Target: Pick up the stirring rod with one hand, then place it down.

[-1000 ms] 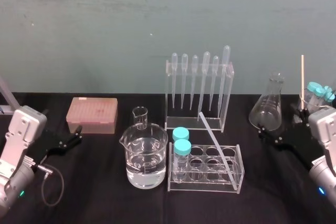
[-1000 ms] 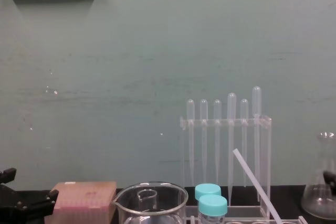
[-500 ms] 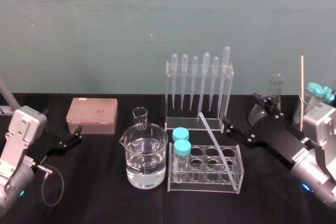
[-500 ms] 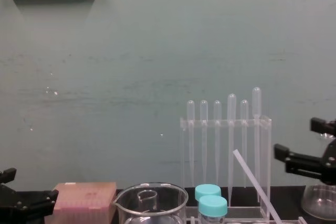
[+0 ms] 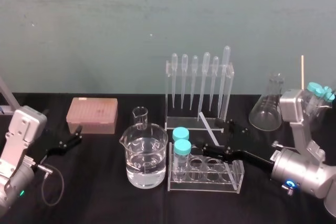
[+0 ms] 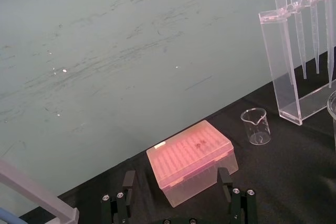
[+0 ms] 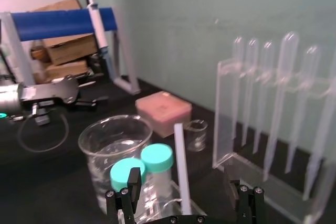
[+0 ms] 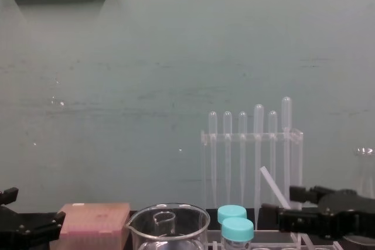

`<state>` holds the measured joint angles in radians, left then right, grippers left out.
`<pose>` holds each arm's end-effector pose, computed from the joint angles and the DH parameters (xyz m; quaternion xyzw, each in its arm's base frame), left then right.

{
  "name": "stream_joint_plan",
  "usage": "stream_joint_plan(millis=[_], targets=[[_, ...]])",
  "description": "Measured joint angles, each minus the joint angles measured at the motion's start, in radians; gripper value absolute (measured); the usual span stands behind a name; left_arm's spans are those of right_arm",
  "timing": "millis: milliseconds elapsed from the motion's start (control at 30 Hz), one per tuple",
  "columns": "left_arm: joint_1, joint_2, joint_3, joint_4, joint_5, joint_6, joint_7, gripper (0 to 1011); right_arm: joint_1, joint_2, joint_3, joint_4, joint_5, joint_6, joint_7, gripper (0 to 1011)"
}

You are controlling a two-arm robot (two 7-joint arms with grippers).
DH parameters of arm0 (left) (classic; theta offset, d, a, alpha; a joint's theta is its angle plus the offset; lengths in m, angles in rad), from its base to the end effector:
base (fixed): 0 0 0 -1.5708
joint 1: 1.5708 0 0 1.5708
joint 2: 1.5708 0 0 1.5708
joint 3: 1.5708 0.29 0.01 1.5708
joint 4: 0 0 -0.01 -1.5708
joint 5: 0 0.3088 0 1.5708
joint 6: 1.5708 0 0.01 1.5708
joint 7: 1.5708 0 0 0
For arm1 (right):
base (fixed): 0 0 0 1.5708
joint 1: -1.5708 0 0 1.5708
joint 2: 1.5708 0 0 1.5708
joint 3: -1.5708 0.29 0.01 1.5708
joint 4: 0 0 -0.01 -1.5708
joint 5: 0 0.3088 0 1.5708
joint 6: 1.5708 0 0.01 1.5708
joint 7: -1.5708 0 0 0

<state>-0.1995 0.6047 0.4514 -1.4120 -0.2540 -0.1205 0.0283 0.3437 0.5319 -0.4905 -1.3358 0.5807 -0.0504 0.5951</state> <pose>0.3581 0.0827 -0.3023 0.1415 -0.1324 0.5799 0.7913 0.3981 -0.0606 -0.2800 -0.0375 0.0151 -0.3377 0.9404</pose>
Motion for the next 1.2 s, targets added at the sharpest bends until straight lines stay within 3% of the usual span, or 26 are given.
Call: stream_joint_plan(millis=[200,767,1100,1200], targets=[[0.000,0.000,0.000,0.000,0.000,0.000,0.000,1000,0.027,-0.016,-0.007,0.036,0.019,0.061,0.051,1003],[0.000,0.000,0.000,0.000,0.000,0.000,0.000,1000,0.028,-0.017,-0.005,0.035,0.013,0.065,0.043,998],[0.000,0.000,0.000,0.000,0.000,0.000,0.000,1000,0.027,-0.016,-0.005,0.034,0.014,0.062,0.044,762],[0.000,0.000,0.000,0.000,0.000,0.000,0.000,1000,0.027,-0.016,-0.005,0.034,0.014,0.062,0.044,650]])
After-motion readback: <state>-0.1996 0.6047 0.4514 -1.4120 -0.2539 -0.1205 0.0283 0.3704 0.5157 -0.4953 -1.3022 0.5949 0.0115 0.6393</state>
